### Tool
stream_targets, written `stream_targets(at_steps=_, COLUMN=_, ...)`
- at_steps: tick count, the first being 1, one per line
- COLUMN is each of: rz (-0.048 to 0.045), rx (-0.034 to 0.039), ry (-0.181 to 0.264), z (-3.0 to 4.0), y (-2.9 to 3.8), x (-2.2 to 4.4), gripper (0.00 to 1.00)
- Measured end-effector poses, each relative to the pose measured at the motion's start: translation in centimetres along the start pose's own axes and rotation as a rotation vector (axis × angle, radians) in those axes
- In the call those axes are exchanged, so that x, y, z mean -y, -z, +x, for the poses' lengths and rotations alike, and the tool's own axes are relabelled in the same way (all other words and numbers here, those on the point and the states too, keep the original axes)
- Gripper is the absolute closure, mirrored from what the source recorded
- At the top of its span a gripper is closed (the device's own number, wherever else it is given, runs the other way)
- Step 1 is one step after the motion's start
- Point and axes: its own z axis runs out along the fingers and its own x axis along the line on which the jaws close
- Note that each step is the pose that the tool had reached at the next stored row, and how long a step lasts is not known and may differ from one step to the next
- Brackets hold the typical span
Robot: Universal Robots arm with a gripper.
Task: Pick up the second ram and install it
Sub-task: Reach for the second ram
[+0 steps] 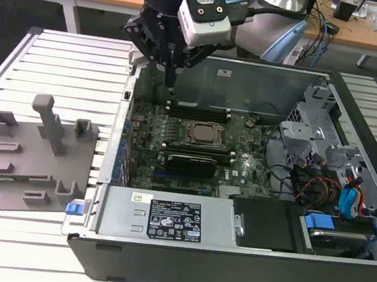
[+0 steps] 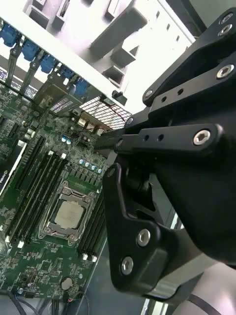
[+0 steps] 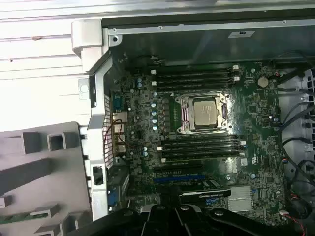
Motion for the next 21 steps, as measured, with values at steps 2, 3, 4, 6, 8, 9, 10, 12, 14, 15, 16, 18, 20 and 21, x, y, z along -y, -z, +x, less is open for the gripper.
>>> stream_targets(at_steps=2, rz=-0.0001, rx=0.0, ry=0.0, z=0.13, y=0.0, x=0.01, gripper=0.89)
stream_targets(at_steps=3, rz=0.0, rx=0.0001, ry=0.0, z=0.65, y=0.02, x=0.05, gripper=0.89)
stream_targets(at_steps=4, rz=0.0, rx=0.0002, ry=0.0, z=1.67, y=0.04, x=0.13, gripper=0.89)
stream_targets(at_steps=6, rz=-0.0001, rx=0.0004, ry=0.0, z=2.45, y=0.06, x=0.18, gripper=0.89)
stream_targets(at_steps=8, rz=0.0, rx=0.0003, ry=0.0, z=3.12, y=0.08, x=0.23, gripper=0.89)
stream_targets(at_steps=9, rz=0.0, rx=0.0003, ry=0.0, z=3.35, y=0.08, x=0.25, gripper=0.89)
stream_targets(at_steps=10, rz=0.0, rx=0.0003, ry=0.0, z=3.96, y=0.1, x=0.29, gripper=0.89)
stream_targets(at_steps=12, rz=0.0, rx=0.0003, ry=0.0, z=5.35, y=0.12, x=0.4, gripper=0.89)
stream_targets(at_steps=14, rz=-0.0001, rx=0.0004, ry=0.0, z=5.56, y=0.12, x=0.41, gripper=0.89)
stream_targets(at_steps=15, rz=-0.0001, rx=0.0003, ry=0.0, z=5.73, y=0.13, x=0.43, gripper=0.89)
stream_targets(at_steps=16, rz=-0.0001, rx=0.0004, ry=0.0, z=5.83, y=0.13, x=0.43, gripper=0.89)
stream_targets(at_steps=18, rz=-0.0001, rx=0.0003, ry=0.0, z=6.22, y=0.13, x=0.46, gripper=0.89)
stream_targets(at_steps=20, rz=0.0, rx=0.0003, ry=0.0, z=6.63, y=0.13, x=0.5, gripper=0.89)
stream_targets(at_steps=21, rz=-0.0001, rx=0.0003, ry=0.0, z=6.73, y=0.14, x=0.5, gripper=0.89)
